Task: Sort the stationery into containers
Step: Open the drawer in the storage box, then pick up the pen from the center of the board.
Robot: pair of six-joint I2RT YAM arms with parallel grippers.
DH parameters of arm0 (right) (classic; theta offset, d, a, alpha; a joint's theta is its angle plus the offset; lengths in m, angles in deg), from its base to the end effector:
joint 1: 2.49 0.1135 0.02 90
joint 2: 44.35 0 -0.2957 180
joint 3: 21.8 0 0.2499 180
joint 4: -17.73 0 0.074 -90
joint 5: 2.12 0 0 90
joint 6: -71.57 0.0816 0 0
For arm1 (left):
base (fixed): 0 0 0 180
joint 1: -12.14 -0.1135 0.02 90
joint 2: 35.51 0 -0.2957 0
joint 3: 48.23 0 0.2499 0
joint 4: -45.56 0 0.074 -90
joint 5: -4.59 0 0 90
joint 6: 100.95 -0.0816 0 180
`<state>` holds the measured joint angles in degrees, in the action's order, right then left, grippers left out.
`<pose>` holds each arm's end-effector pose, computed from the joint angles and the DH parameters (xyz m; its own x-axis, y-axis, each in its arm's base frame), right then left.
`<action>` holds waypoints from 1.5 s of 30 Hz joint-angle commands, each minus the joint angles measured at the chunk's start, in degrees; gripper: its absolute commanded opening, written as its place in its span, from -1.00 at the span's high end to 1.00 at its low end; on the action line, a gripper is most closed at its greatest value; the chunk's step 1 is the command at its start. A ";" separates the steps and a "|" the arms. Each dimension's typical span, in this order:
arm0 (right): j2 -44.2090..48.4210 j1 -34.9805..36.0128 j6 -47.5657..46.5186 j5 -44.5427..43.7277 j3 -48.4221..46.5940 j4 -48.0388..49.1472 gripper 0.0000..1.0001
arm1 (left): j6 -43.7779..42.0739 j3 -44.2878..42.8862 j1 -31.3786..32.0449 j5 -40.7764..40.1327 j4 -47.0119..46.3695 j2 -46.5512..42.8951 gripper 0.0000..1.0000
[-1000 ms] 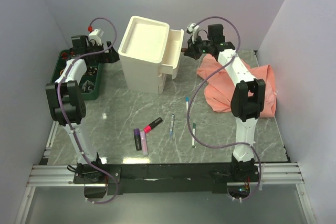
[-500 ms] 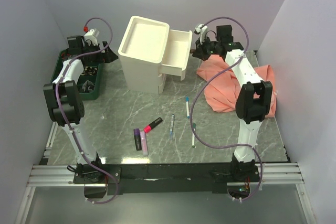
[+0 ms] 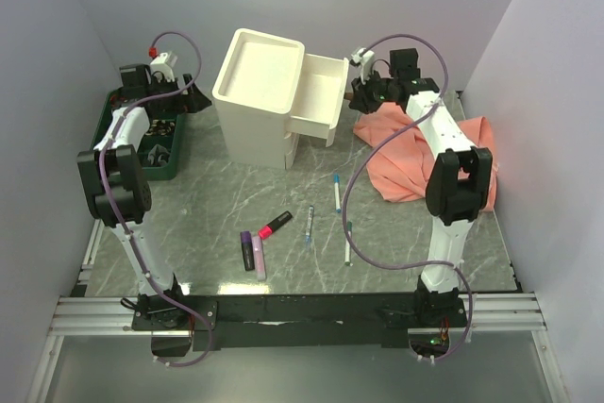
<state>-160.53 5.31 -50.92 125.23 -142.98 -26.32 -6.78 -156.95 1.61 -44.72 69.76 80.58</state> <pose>0.4958 0.1179 0.3132 -0.2178 -0.4608 -0.8604 -0.8200 0.5645 -0.0948 0.5147 0.0416 0.2759 -0.5430 -0.1570 -0.8249 0.3690 0.8378 -0.4024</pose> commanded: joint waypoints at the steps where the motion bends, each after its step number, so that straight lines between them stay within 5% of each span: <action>1: 5.43 -0.41 -0.73 -4.55 -1.43 -3.14 0.13 | 2.08 -0.01 -0.99 0.10 -3.45 -2.88 -0.99; 6: 11.05 -1.02 -1.97 -5.96 4.00 -5.88 -0.31 | 2.25 -0.10 -1.34 -5.60 -3.01 -5.87 -0.99; 13: 20.72 -1.03 -1.87 -4.57 15.86 -10.45 -0.43 | -1.69 6.05 -1.87 -18.52 3.65 -17.72 -0.99; 18: 29.77 0.82 -4.51 -2.10 27.73 -10.37 -0.50 | -6.79 14.20 -0.82 -19.77 22.27 -25.64 -0.99; 22: 33.47 1.17 -3.02 -3.15 32.92 -9.49 -0.51 | -15.47 25.46 4.78 -18.80 29.24 -36.68 -0.99; 26: 37.42 1.09 1.97 -3.85 37.31 -6.42 -0.75 | -24.62 34.61 16.04 -11.44 30.12 -45.33 -0.99; 27: 37.87 1.08 3.65 -4.03 37.67 -5.71 -0.99 | -26.12 35.93 18.76 -10.55 30.04 -45.86 -0.99; 31: 40.06 1.09 10.86 -6.31 38.99 -2.72 -1.00 | -26.49 36.38 32.20 -14.75 27.42 -43.06 -0.99; 45: 46.83 -0.41 13.59 -9.22 38.91 -1.05 -1.00 | -18.49 29.97 45.94 -27.94 23.18 -21.63 -0.77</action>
<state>-116.27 5.68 -38.52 116.35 -103.81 -29.73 -27.77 -122.75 45.48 -68.41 95.21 55.53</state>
